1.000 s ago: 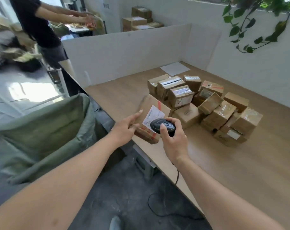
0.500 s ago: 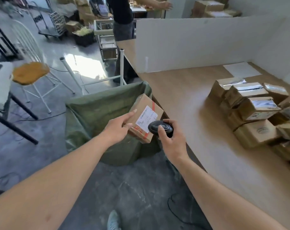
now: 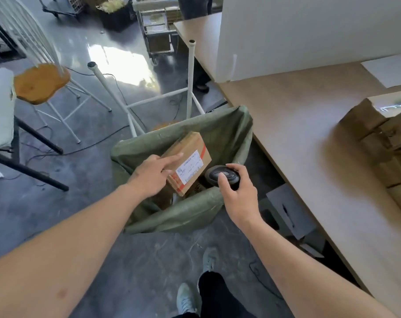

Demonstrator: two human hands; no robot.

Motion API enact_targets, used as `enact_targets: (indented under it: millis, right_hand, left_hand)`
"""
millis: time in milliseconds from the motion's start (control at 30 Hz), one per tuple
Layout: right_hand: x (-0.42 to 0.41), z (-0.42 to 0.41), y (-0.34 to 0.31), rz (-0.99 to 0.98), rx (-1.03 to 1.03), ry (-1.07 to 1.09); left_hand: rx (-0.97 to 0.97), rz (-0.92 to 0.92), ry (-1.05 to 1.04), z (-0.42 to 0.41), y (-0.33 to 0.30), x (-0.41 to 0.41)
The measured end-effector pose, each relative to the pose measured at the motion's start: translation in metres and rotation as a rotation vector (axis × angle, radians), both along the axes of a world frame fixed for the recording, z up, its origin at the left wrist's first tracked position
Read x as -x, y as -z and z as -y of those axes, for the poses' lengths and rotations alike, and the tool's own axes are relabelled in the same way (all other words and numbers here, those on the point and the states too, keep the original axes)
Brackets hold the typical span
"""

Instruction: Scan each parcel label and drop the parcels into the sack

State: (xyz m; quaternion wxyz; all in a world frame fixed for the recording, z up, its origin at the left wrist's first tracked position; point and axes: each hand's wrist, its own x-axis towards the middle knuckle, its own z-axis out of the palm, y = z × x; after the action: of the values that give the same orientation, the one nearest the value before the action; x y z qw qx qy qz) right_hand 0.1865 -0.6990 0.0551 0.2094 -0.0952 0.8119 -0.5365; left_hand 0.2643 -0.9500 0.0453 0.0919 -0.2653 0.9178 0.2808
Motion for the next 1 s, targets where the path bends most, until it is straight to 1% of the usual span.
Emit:
enact_targets:
  millis: [133, 300, 400, 533, 633, 767, 900, 1000]
  right_hand:
    - [0.024, 0.020, 0.030, 0.066, 0.016, 0.034]
    - [0.048, 0.030, 0.062, 0.141, 0.025, 0.090]
    - [0.055, 0.033, 0.075, 0.162, 0.008, 0.095]
    - [0.059, 0.038, 0.090, 0.175, -0.015, 0.115]
    - [0.058, 0.040, 0.099, 0.165, -0.032, 0.154]
    - [0.051, 0.042, 0.105, 0.156, -0.066, 0.201]
    - [0.046, 0.048, 0.104, 0.145, -0.082, 0.234]
    - [0.042, 0.050, 0.102, 0.139, -0.093, 0.247]
  left_hand:
    - [0.019, 0.089, 0.074, 0.012, 0.040, 0.017]
    - [0.090, 0.223, 0.099, 0.018, 0.089, 0.042]
    - [0.135, 0.253, 0.112, 0.018, 0.113, 0.054]
    - [0.135, 0.212, 0.146, 0.024, 0.149, 0.068]
    - [0.042, 0.190, 0.185, 0.024, 0.172, 0.074]
    - [-0.119, 0.085, 0.150, 0.023, 0.182, 0.086]
    - [-0.079, -0.054, 0.146, 0.023, 0.182, 0.093]
    - [-0.069, -0.135, 0.076, 0.016, 0.177, 0.096]
